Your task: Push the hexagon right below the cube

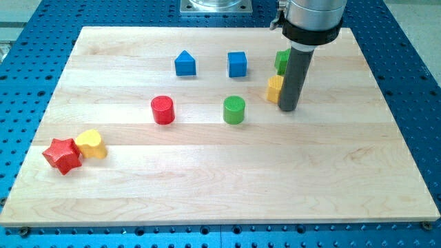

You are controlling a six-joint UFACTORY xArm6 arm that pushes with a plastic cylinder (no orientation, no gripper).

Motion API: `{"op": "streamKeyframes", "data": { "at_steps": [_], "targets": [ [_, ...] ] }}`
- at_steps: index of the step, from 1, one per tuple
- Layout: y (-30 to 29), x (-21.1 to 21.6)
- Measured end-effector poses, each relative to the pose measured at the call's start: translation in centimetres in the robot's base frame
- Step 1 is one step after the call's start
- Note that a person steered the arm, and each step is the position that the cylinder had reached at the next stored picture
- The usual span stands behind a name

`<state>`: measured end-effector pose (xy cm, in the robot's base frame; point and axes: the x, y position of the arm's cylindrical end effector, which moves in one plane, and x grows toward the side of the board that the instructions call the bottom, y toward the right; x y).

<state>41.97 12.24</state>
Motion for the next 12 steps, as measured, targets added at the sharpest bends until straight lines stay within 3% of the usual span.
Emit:
{"op": "streamKeyframes", "data": {
  "at_steps": [2, 3, 4, 5, 7, 12],
  "targets": [
    [-0.9, -0.8],
    [3.5, -1.1],
    [7.8, -4.4],
    [8.5, -6.7],
    [5.2, -6.7],
    [-1.3, -2.0]
  ]
}}
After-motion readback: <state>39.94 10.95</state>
